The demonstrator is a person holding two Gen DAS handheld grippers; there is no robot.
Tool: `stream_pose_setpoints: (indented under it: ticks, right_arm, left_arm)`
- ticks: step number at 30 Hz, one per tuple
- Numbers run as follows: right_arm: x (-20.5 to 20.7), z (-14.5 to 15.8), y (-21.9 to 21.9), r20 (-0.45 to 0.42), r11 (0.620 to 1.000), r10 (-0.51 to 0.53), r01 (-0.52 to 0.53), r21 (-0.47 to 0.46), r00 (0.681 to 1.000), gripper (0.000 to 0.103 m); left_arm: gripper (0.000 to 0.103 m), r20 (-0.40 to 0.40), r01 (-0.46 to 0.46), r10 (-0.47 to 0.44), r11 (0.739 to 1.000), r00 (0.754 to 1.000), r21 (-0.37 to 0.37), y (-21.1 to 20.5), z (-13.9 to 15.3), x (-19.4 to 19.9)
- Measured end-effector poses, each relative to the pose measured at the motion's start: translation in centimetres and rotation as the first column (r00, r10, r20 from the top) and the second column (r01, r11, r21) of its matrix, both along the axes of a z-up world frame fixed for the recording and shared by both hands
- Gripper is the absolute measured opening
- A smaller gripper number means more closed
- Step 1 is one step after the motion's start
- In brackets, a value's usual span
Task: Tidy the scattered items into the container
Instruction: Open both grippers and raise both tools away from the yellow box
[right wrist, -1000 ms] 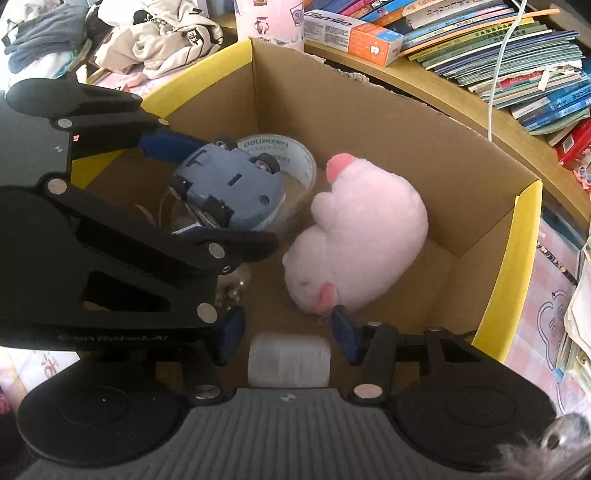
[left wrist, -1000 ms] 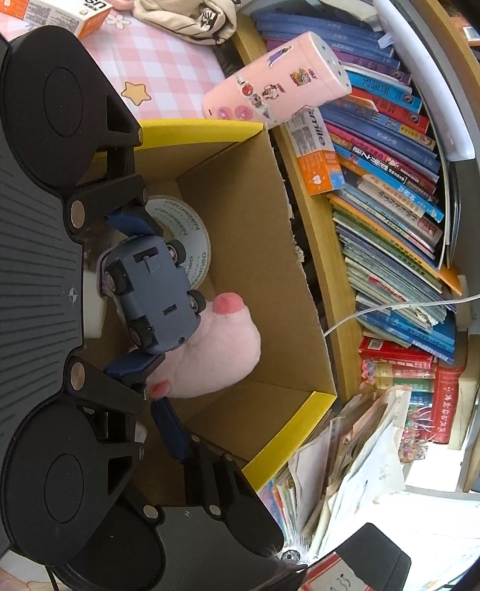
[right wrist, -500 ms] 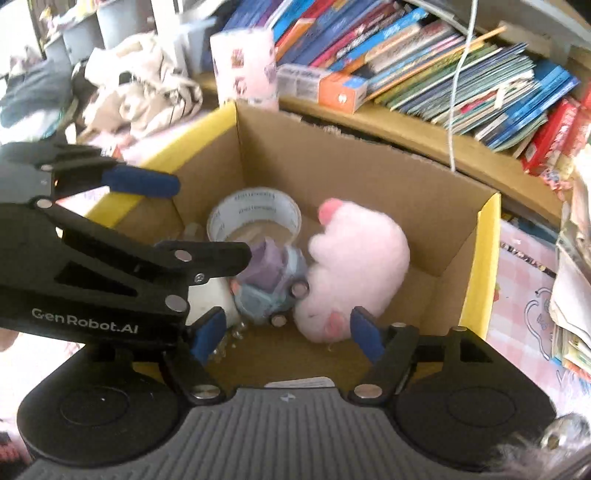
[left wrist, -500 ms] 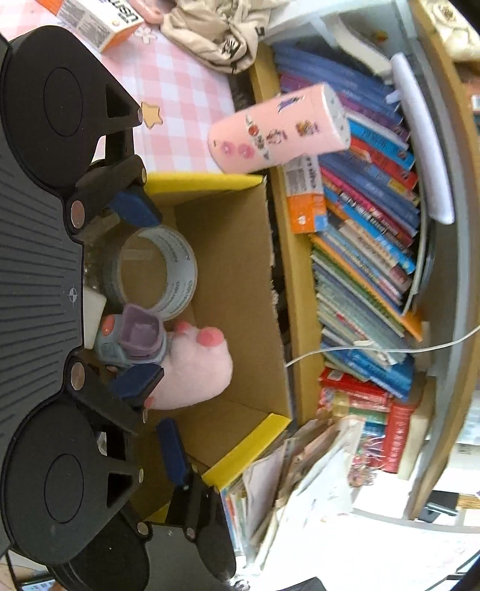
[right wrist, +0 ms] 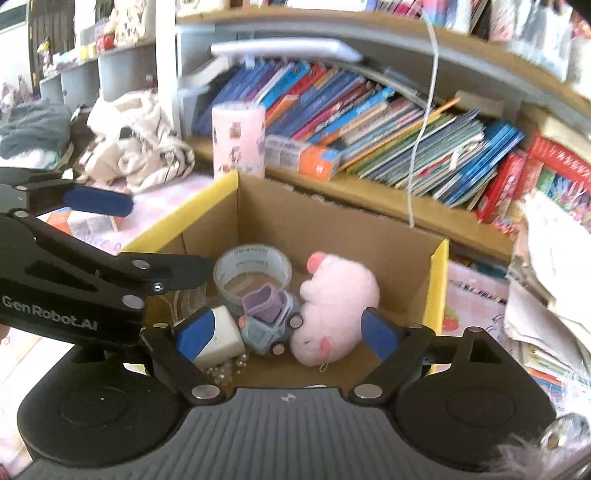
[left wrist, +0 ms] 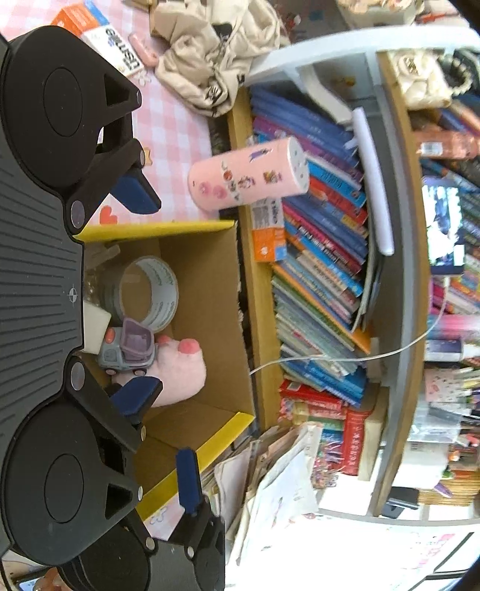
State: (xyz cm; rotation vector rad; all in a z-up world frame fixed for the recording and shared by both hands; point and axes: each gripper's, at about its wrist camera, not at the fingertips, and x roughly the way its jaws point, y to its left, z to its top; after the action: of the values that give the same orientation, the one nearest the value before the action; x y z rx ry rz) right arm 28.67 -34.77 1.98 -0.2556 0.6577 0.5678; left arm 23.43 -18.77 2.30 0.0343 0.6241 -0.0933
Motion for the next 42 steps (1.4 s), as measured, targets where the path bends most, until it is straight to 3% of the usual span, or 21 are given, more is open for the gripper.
stream_pose_setpoints:
  ticks: [8, 13, 17, 21, 28, 35, 42]
  right_arm:
    - [-3.9, 1.4, -1.7, 0.089, 0.983, -0.150, 0.139, 0.124, 0.985, 0.094]
    - [-6.8, 1.1, -1.8, 0.125, 0.965, -0.240, 0.223, 0.141, 0.963, 0.096]
    - [-9.1, 0.5, -1.3, 0.115, 0.943, -0.312, 0.293, 0.155, 0.943, 0.099]
    - [-10.9, -0.7, 0.3, 0.101, 0.932, -0.358, 0.348, 0.098, 0.928, 0.100]
    - [-13.7, -2.3, 2.6, -0.025, 0.910, -0.408, 0.409, 0.071, 0.913, 0.103]
    - [-15.9, -2.1, 4.3, -0.028, 0.888, -0.454, 0.455, 0.067, 0.891, 0.103]
    - [-17.5, -2.3, 6.3, -0.039, 0.889, -0.455, 0.457, 0.044, 0.889, 0.103]
  left_arm:
    - [0.097, 0.047, -0.089, 0.092, 0.994, 0.995, -0.066, 1.9, 0.7, -3.2]
    - [0.097, 0.033, -0.081, 0.084, 0.994, 0.996, -0.069, 3.1, 0.3, -4.9]
    - [0.098, 0.026, -0.066, 0.067, 0.996, 0.997, -0.059, 4.3, -0.3, -6.8]
    - [0.098, 0.004, -0.071, 0.071, 0.996, 0.997, -0.057, 5.8, -1.1, -8.7]
    - [0.098, -0.060, -0.088, 0.086, 0.996, 0.995, -0.029, 8.3, -2.7, -11.3]
    - [0.099, -0.046, -0.069, 0.068, 0.997, 0.997, -0.029, 10.5, -2.4, -13.0]
    - [0.099, -0.058, -0.037, 0.036, 0.999, 0.998, -0.021, 12.0, -2.6, -14.4]
